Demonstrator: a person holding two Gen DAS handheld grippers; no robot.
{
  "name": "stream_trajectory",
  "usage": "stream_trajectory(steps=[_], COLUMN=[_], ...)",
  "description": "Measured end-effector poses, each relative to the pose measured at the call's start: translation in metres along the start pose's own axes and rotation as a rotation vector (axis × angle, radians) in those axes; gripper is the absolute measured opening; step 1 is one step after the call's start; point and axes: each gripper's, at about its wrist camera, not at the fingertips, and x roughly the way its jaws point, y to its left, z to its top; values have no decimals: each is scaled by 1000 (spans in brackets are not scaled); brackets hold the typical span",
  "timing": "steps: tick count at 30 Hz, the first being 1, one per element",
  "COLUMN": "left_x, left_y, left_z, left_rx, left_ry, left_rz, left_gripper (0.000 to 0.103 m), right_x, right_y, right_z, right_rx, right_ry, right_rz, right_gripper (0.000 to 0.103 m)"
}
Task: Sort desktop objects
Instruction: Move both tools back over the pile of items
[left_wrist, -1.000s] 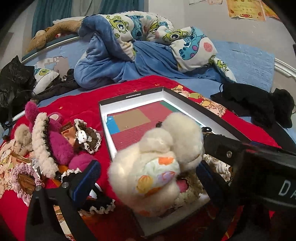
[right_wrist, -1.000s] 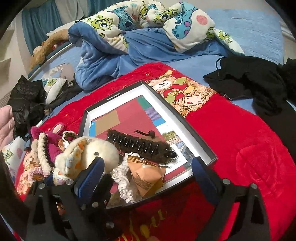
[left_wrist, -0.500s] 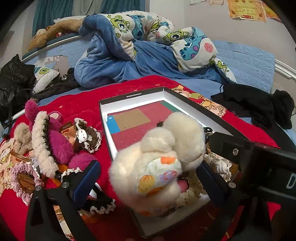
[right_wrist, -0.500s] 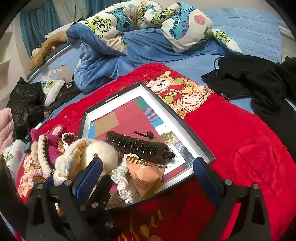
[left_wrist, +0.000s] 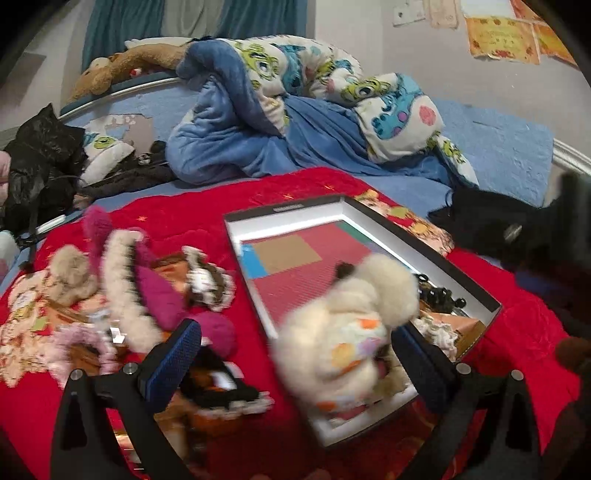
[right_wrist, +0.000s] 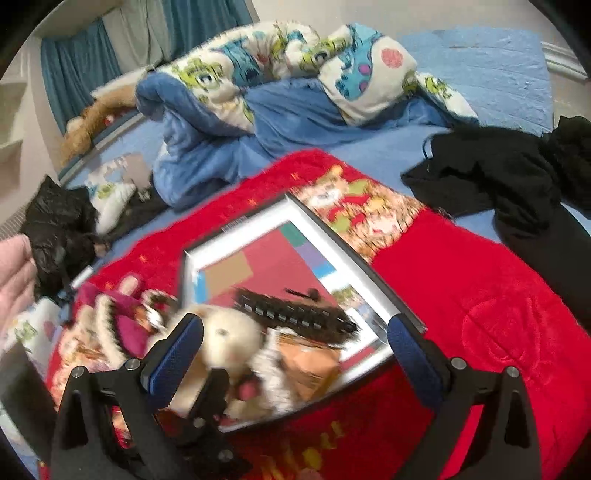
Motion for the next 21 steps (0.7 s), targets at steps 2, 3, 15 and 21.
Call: stream_trajectory(steps=[2, 3, 15, 21], left_x=[-13, -20, -96, -93], left_y=[18, 27, 168, 210], left_z=[6, 8, 15, -11], left_rx=[-13, -24, -186, -219], left_ry=[-8, -12, -84, -32], left_rz=[21, 35, 211, 271], left_gripper=[103, 103, 103, 103], right_x=[-11, -16, -27, -23], right_y=[7, 12, 79, 122], right_z=[3, 4, -8, -25], right_rx=[4, 5, -40, -173], right_ry=[-40, -57, -75, -67], right_rz=[36, 52, 204, 243], right_gripper=[103, 103, 103, 103])
